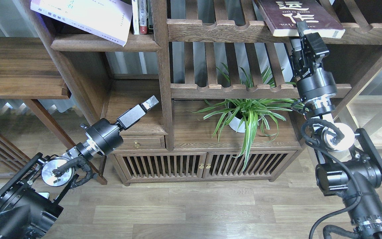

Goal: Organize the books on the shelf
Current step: 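Tilt the maroon book off the upper shelf with the right gripper, then lower the maroon book with the right gripper toward the left gripper, then grasp the maroon book's edge with the left gripper, then lift the maroon book with the left gripper up to the upper shelf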

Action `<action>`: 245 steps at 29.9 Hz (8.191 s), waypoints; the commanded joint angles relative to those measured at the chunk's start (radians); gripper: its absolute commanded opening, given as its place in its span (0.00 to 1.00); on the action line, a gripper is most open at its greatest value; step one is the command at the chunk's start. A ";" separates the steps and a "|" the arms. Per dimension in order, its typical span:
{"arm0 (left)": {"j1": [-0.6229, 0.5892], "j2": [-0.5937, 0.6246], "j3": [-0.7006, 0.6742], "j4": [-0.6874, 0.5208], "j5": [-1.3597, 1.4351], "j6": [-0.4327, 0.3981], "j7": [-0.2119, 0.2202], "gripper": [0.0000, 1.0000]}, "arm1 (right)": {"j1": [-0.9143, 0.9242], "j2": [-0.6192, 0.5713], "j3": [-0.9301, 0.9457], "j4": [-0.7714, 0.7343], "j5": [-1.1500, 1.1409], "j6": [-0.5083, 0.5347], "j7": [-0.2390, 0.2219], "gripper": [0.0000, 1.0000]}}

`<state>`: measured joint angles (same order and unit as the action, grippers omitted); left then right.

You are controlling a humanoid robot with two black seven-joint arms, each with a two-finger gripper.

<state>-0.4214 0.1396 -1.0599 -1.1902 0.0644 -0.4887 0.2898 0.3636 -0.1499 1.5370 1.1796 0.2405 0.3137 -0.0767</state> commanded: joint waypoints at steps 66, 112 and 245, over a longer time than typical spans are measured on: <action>-0.002 -0.035 0.017 0.027 -0.097 0.000 -0.153 0.97 | -0.354 0.084 -0.120 0.126 0.125 0.175 0.014 0.00; 0.096 -0.048 0.135 0.161 -0.227 0.000 -0.124 0.97 | -0.505 0.122 -0.437 0.126 0.109 0.175 0.008 0.00; -0.069 -0.140 -0.911 -0.428 0.419 0.000 0.199 0.00 | -0.385 0.056 -0.425 -0.101 -0.053 0.175 -0.009 0.59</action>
<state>-0.4352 -0.0001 -1.9251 -1.6270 0.4056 -0.4887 0.4888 -0.0246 -0.1008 1.1120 1.0799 0.1877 0.4887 -0.0860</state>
